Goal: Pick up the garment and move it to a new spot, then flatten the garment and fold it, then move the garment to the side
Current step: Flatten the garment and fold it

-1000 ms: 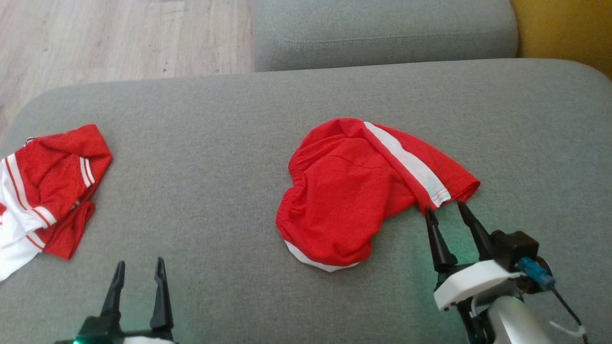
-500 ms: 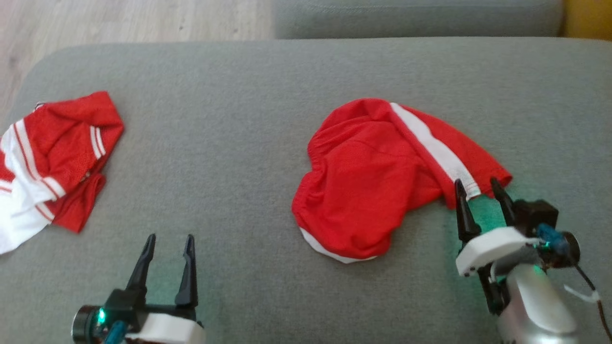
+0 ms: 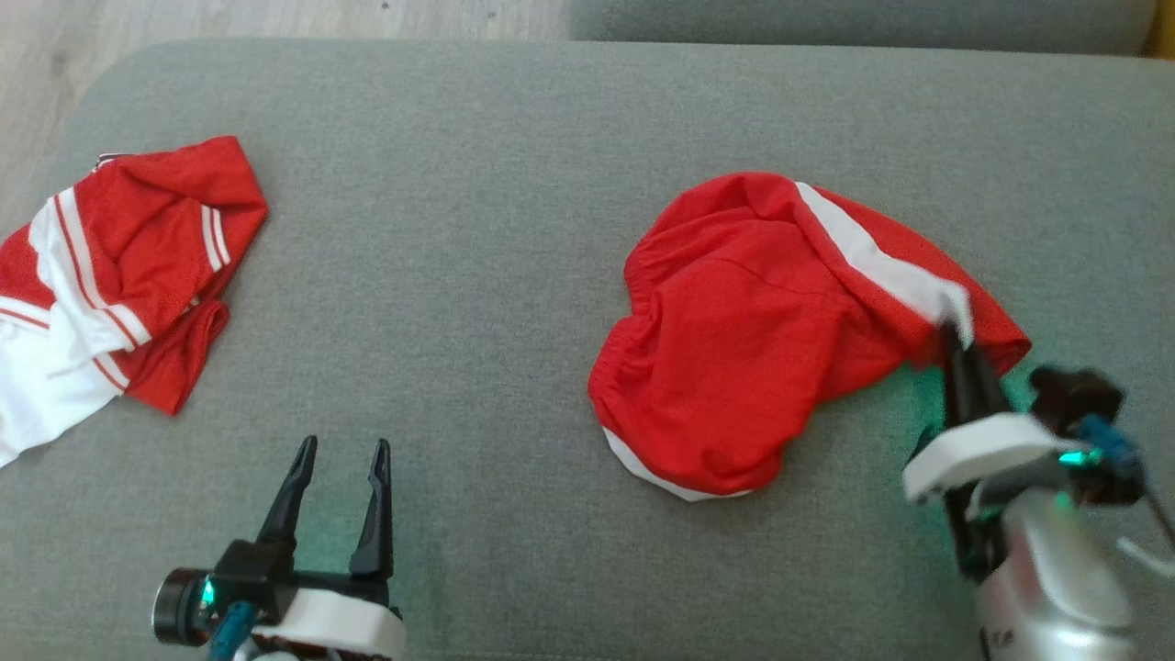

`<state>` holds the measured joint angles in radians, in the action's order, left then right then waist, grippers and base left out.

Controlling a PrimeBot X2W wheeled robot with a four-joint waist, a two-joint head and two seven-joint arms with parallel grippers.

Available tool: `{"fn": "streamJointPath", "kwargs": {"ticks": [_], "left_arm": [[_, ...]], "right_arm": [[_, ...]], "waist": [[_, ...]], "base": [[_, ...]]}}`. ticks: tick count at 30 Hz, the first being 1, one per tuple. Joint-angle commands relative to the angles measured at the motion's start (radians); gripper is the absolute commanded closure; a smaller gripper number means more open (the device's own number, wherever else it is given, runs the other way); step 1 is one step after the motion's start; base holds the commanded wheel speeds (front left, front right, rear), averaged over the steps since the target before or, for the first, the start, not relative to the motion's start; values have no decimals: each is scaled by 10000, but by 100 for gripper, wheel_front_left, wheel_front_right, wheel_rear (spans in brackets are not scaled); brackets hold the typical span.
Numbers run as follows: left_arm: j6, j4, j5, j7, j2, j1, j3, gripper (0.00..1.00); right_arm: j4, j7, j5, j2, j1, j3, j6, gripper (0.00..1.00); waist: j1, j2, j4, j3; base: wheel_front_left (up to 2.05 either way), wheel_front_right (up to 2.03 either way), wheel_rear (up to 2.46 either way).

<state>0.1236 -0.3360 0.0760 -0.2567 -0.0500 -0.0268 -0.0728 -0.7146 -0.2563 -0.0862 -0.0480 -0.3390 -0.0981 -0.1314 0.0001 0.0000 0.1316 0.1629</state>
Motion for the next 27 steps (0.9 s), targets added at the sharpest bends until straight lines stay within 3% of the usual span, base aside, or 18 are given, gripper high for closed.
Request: {"fn": "streamJointPath", "kwargs": {"ticks": [1, 7, 13, 18, 22, 27], "left_arm": [[7, 297, 5, -51, -12, -282, 203, 0], [29, 149, 258, -51, -6, -248, -304, 0], [4, -55, 502, -51, -5, -168, -1074, 0], [-116, -140, 479, -51, -4, 79, -1116, 0], [-150, -138, 443, -51, -4, 239, -940, 0], [-204, -8, 560, -51, -4, 276, -825, 0]], "right_arm": [[567, -55, 37, -22, -369, 179, 7, 100], [2703, -55, 387, -64, -1503, 816, 7, 100], [2873, -55, 150, -325, -4128, 2288, 7, 100], [3160, -55, -358, -238, -6006, 3207, 7, 100], [3703, -55, -818, -175, -6550, 3369, 7, 100], [3351, -55, -1074, -665, -5306, 3721, 7, 100]], "waist": [[-1, 0, 40, -41], [-1, 0, 461, -397], [-1, 0, 1511, -970], [-1, 0, 2047, -1338], [-1, 0, 1940, -1444], [-1, 0, 1207, -1297]], "base": [[0, 0, 0], [0, 0, 0], [0, 0, 0], [0, 0, 0], [0, 0, 0], [0, 0, 0]]}}
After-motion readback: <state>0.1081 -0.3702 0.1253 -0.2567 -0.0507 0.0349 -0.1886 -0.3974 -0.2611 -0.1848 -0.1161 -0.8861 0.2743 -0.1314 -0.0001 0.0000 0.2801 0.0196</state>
